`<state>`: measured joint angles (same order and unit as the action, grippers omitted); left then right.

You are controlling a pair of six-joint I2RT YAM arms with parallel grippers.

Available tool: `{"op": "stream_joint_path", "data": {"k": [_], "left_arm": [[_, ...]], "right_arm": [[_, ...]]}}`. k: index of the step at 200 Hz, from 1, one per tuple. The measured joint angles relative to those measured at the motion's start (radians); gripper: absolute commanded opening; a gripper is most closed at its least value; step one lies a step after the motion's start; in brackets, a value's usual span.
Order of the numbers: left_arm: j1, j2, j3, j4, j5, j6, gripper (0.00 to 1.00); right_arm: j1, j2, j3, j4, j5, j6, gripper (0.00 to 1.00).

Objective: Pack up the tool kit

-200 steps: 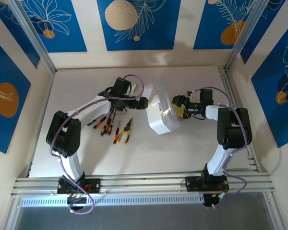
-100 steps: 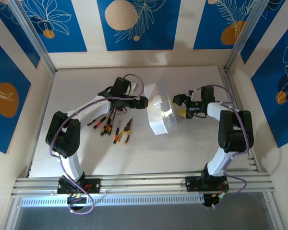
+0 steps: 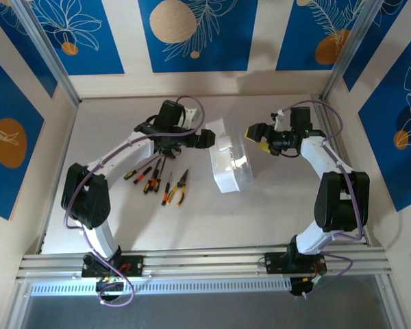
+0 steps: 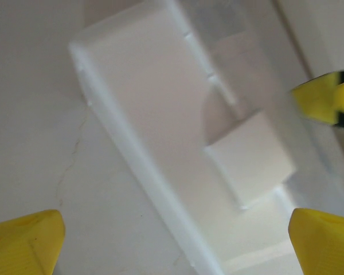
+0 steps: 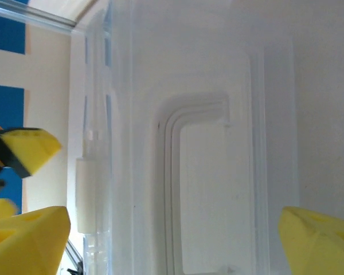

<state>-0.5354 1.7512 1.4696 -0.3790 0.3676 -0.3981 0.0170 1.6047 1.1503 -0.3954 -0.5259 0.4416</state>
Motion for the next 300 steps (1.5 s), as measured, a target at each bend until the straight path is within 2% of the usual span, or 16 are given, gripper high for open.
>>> {"op": "stream_joint_path", "data": {"k": [39,65,92,124,154,174,209,300], "left_arm": [[-0.008,-0.015,0.029,0.033,0.114,-0.113,1.00],[-0.028,-0.008,0.029,0.051,0.161,-0.210,1.00],[-0.066,0.026,0.029,0.076,0.185,-0.295,1.00],[-0.085,0.073,0.029,0.114,0.201,-0.371,1.00],[-0.089,0.098,0.029,0.132,0.208,-0.406,1.00],[-0.089,0.102,0.029,0.142,0.208,-0.417,1.00],[-0.087,0.116,0.032,0.174,0.209,-0.454,1.00],[-0.073,0.171,0.101,0.178,0.229,-0.522,1.00]], "right_arm": [[0.077,0.000,0.000,-0.016,0.042,-0.001,0.82],[0.099,0.000,0.000,-0.010,0.059,0.015,0.71],[0.100,0.000,-0.003,0.008,0.076,0.030,0.56],[0.100,0.000,-0.015,0.037,0.074,0.045,0.52],[0.102,-0.006,-0.031,0.068,0.066,0.055,0.42],[0.102,-0.012,-0.040,0.087,0.066,0.058,0.26],[0.101,-0.024,-0.046,0.124,0.081,0.064,0.12],[0.109,-0.024,-0.073,0.220,0.104,0.081,0.08]]}}
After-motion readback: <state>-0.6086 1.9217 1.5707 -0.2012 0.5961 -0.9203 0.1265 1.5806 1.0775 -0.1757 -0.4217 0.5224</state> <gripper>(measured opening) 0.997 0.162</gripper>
